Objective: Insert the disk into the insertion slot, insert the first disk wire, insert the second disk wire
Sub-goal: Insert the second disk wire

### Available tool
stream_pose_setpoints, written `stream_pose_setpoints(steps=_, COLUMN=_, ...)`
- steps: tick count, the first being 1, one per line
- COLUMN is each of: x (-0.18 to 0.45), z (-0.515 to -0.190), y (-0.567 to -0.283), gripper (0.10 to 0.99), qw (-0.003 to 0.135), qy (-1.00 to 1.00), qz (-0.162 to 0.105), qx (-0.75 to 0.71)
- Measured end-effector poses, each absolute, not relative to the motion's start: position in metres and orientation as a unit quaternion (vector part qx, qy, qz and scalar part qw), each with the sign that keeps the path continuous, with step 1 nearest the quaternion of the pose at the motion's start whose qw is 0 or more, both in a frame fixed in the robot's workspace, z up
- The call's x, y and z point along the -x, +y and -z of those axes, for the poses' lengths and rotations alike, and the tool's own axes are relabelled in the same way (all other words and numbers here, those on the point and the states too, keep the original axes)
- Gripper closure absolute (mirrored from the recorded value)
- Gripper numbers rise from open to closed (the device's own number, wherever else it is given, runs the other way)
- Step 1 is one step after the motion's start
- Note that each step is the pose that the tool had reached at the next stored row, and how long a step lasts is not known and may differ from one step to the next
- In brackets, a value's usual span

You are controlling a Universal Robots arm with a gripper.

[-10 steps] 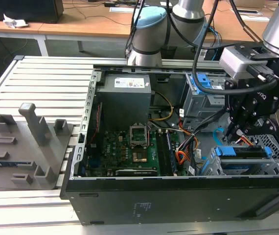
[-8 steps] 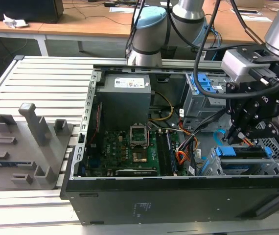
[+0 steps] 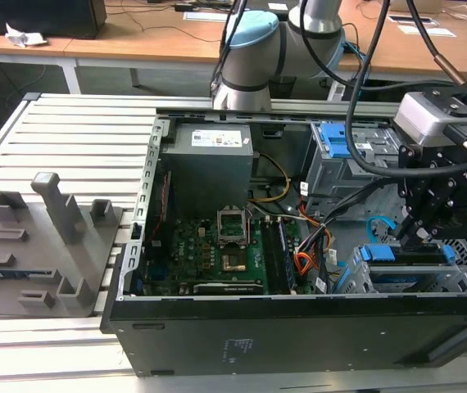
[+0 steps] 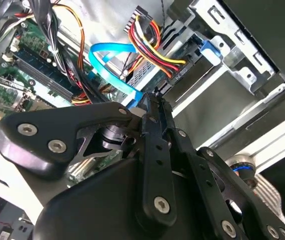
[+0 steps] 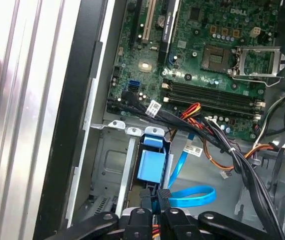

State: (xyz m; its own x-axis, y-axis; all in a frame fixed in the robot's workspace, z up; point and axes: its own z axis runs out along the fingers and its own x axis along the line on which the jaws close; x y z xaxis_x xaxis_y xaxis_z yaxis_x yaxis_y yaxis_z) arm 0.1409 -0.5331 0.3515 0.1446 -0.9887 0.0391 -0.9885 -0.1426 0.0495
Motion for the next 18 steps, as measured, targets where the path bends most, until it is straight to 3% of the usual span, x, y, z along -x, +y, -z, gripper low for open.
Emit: stream_pose_setpoints(steps=18, x=-0.152, z=-0.343, y=-0.533, gripper=0.922, qw=0.031, qy=-0.692, qz=0.004, qx=-0.721)
